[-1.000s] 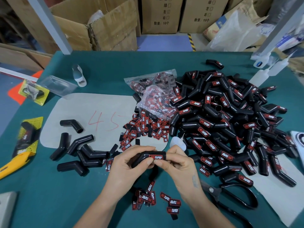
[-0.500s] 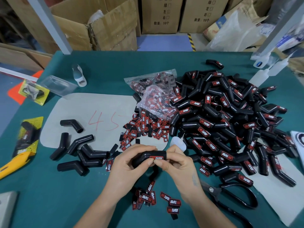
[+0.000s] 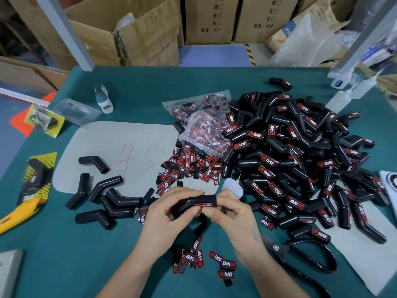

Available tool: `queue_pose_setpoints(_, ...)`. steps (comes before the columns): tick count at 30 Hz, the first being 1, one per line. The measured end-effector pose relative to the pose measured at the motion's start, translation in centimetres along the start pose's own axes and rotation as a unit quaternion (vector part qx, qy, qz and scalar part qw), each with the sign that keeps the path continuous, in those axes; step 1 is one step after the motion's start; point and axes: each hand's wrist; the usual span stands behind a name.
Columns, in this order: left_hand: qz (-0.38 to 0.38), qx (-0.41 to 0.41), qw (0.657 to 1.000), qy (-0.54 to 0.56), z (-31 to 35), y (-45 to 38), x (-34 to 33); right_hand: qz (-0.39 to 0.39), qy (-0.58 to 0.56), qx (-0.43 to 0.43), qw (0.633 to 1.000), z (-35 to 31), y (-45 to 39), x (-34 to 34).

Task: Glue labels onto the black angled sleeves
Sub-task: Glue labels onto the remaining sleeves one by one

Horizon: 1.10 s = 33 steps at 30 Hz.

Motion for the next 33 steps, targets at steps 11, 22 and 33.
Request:
queue_pose_setpoints(11, 0.004, 0.004, 1.000, 0.024, 0.3, 0.2, -0.2, 0.010, 0.011, 0.007, 1.000, 0.3, 0.0, 0.1)
queue_pose_setpoints(22, 0.040, -0.004, 0.998, 0.055, 0.1, 0.6, -1.0, 0.033, -0.004, -0.009, 0.999, 0.8, -0.3, 0.2)
queue_pose_setpoints(33, 0.056, -0.140, 0.988, -0.035, -0.9, 0.6, -1.1, 0.008, -0.013, -0.025, 1.000, 0.9, -0.2, 0.2)
Point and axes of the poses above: each hand's wrist, its own y-axis away from the middle knuckle, its own x-axis out of the back of the hand, z = x × y, and after that the axes turned 9 degrees about z, right-handed
